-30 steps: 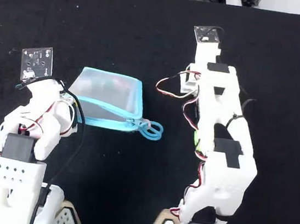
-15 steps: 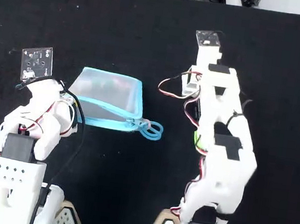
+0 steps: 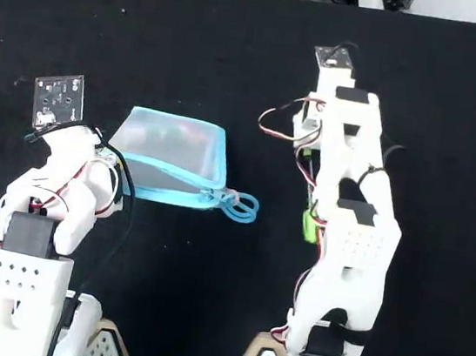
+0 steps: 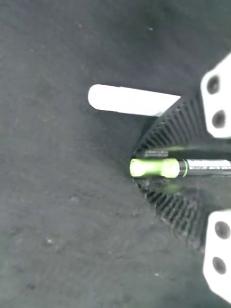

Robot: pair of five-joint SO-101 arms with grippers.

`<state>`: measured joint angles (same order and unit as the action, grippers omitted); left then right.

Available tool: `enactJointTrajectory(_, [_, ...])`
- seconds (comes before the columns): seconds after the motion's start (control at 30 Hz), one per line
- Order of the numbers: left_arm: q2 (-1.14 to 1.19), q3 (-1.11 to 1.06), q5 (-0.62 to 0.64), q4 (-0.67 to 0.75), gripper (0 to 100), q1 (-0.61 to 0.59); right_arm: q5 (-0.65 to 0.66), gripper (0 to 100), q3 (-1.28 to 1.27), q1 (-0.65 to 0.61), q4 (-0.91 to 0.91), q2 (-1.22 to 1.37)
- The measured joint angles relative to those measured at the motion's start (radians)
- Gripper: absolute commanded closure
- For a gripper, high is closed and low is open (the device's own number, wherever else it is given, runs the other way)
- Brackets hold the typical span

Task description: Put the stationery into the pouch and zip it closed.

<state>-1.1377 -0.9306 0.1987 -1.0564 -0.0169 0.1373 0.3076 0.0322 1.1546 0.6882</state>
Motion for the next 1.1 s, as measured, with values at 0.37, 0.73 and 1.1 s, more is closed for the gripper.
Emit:
enactJointTrajectory(0.37, [0.0, 0.0, 0.0, 0.0, 97, 0.0, 0.0, 98.8, 0.035, -0.094, 0.296, -0.003])
enactJointTrajectory(0.73, [0.0, 0.0, 0.0, 0.0, 97, 0.0, 0.06, 98.6, -0.157, -0.16, 0.186, -0.123])
enactJointTrajectory(1.1, [0.0, 0.0, 0.0, 0.0, 97, 0.0, 0.06, 92.6, -0.167, -0.157, 0.233, -0.138])
